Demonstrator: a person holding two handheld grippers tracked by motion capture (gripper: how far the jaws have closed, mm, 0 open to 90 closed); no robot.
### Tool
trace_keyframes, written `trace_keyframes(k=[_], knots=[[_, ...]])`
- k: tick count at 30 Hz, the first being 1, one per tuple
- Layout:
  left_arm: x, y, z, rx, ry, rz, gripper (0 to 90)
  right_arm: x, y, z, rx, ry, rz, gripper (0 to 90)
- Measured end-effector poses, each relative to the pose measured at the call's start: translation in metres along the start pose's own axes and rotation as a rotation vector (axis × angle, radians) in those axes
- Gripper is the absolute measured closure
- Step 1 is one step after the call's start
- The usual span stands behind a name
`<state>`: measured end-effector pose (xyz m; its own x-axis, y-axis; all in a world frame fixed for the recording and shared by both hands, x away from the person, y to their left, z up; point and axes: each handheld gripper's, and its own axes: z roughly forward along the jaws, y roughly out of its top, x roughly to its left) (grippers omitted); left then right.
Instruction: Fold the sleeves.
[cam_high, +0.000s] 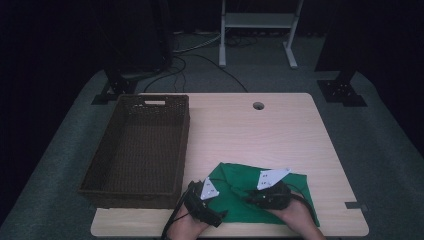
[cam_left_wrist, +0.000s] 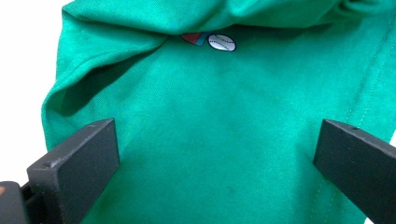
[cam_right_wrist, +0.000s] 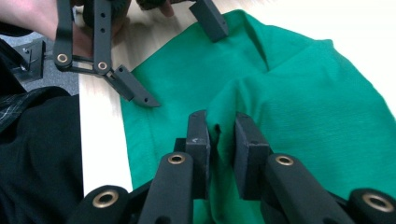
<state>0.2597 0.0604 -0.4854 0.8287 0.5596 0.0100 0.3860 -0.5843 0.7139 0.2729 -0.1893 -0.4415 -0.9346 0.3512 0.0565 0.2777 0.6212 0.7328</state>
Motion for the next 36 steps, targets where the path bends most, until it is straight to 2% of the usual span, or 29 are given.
trace_keyframes(k=[25, 36], knots=[[0.000, 0.000, 0.000, 0.001, -0.001, 0.000, 0.0, -0.016, 0.009, -0.011, -0.014, -0.038, 0.022, 79.1], [0.000, 0.000, 0.000, 0.000, 0.000, 0.000, 0.0, -0.028, 0.012, -0.017, -0.036, -0.054, 0.046, 79.1]])
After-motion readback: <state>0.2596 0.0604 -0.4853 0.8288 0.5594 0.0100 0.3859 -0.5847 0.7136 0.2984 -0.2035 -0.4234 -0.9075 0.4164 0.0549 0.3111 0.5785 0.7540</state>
